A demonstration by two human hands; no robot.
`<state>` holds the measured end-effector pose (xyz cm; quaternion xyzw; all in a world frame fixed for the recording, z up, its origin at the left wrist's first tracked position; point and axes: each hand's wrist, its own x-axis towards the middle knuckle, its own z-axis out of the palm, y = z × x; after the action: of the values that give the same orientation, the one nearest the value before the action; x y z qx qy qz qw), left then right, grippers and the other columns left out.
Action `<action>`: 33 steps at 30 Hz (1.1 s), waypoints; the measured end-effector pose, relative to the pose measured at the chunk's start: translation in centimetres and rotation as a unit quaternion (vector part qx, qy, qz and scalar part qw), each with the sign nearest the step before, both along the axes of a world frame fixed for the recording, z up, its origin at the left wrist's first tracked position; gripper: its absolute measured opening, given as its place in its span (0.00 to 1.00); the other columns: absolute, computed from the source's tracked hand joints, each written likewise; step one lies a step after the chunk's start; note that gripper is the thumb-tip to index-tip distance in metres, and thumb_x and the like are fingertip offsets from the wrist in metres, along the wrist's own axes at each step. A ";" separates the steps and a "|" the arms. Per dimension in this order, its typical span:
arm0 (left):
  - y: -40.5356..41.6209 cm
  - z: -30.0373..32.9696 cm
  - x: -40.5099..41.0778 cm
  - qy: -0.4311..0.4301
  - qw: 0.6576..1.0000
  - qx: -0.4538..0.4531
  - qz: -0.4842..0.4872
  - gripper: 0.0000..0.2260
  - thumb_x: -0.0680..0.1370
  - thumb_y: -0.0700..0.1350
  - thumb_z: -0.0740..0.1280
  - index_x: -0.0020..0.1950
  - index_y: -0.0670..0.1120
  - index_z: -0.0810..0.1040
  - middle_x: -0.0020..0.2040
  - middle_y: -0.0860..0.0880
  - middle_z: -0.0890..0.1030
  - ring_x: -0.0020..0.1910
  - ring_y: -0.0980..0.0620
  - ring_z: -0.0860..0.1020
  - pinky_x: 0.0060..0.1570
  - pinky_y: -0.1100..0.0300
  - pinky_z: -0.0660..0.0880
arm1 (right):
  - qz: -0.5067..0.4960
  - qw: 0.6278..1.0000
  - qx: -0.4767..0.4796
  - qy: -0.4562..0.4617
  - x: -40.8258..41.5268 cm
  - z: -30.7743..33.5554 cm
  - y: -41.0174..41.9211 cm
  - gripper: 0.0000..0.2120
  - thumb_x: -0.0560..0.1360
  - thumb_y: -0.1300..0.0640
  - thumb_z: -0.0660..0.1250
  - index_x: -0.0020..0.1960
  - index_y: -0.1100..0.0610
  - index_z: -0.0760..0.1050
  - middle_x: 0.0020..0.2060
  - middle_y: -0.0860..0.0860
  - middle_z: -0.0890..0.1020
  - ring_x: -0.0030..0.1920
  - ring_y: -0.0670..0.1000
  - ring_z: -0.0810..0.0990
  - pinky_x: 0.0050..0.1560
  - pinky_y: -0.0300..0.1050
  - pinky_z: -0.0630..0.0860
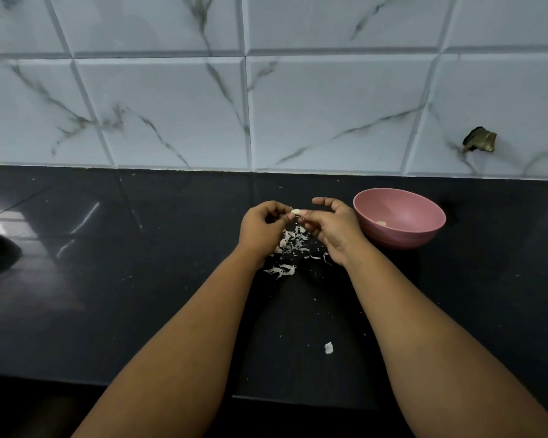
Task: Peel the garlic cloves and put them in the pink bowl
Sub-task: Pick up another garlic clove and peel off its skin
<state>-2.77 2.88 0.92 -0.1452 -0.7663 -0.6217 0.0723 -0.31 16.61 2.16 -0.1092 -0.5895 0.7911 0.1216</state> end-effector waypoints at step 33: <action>0.1 0.1 0.0 -0.040 0.998 0.052 -0.012 0.01 0.78 0.43 0.70 0.48 0.46 0.81 0.38 0.49 0.79 0.33 0.59 0.73 0.30 0.70 0.72 | -0.005 0.976 0.216 0.003 -0.3 -0.3 -0.1 0.18 0.74 0.72 0.60 0.43 0.52 0.82 0.44 0.53 0.85 0.49 0.51 0.83 0.52 0.47 0.81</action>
<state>-2.81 2.95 1.03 -0.1253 -0.7334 -0.6668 0.0419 -0.63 16.49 1.85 -0.0810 -0.7457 0.6447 0.1474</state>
